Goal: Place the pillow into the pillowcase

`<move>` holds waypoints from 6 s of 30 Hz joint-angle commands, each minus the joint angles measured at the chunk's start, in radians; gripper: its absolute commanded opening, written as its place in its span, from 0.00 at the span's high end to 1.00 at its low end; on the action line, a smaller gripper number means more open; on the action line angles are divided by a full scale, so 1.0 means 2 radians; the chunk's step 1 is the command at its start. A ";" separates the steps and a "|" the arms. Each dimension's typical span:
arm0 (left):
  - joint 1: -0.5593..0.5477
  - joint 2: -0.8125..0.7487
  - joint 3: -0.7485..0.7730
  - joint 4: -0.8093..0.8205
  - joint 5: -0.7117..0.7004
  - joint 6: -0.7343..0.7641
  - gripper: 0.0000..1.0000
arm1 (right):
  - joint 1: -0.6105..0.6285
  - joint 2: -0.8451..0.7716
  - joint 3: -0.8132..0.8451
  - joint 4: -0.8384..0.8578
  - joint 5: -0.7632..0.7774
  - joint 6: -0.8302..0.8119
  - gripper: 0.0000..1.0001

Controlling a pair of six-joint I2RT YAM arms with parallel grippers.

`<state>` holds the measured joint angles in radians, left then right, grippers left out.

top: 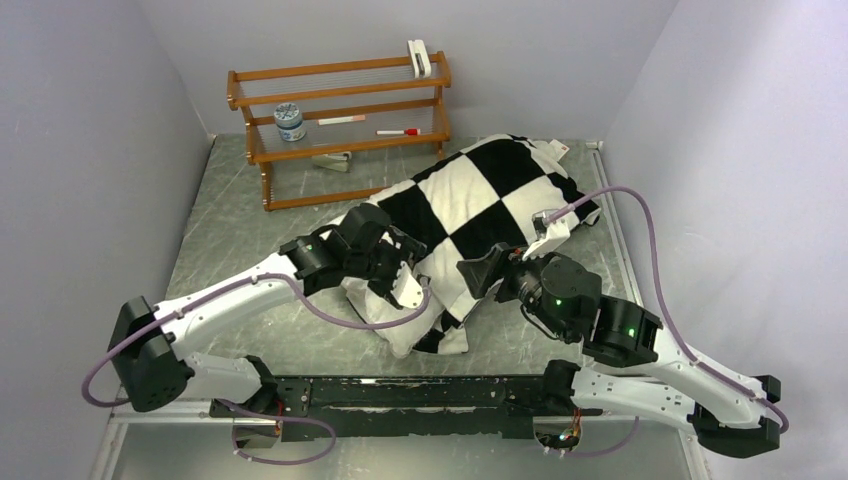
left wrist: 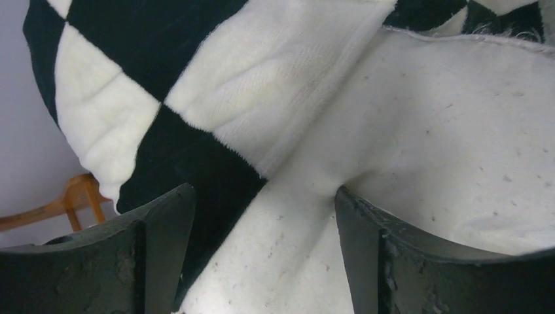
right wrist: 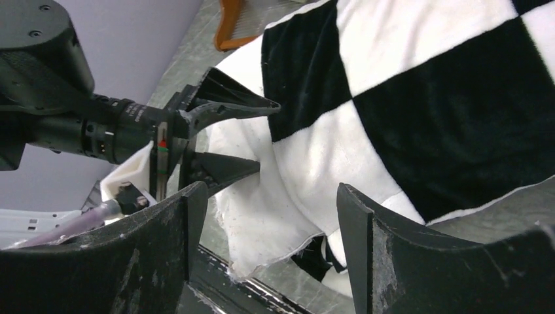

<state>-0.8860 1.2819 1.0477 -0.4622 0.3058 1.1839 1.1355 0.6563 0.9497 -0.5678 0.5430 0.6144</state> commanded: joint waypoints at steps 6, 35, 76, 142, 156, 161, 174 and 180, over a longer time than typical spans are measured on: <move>0.003 0.102 0.023 0.015 0.005 0.070 0.09 | 0.001 -0.012 0.008 -0.005 0.039 -0.022 0.24; -0.030 -0.119 0.219 0.122 -0.191 -0.320 0.95 | 0.001 -0.055 0.066 0.044 0.046 0.050 0.34; -0.021 -0.207 0.346 0.083 -0.135 -0.620 0.95 | -0.050 0.514 0.210 0.418 -0.278 0.149 0.66; -0.229 0.301 0.251 -0.147 -0.422 -0.711 0.03 | -0.561 0.338 -0.074 0.127 -0.170 0.078 0.11; -0.041 0.301 0.333 -0.096 -0.465 -0.672 0.95 | -0.561 0.288 -0.061 0.123 -0.223 0.077 0.19; 0.024 0.285 0.406 -0.088 -0.384 -0.677 0.95 | -0.561 0.264 -0.089 0.145 -0.285 0.082 0.25; 0.109 0.199 0.358 0.010 -0.159 -0.798 0.95 | -0.507 0.278 -0.206 0.365 -0.487 0.133 0.64; 0.118 0.173 0.347 0.018 -0.134 -0.815 0.95 | -0.437 0.332 -0.221 0.500 -0.497 0.195 0.58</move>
<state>-0.6846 1.6939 1.7458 -0.5415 -0.0010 -0.4133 0.1928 1.2583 0.5148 0.1719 -0.3908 0.9092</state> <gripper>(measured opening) 0.096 0.401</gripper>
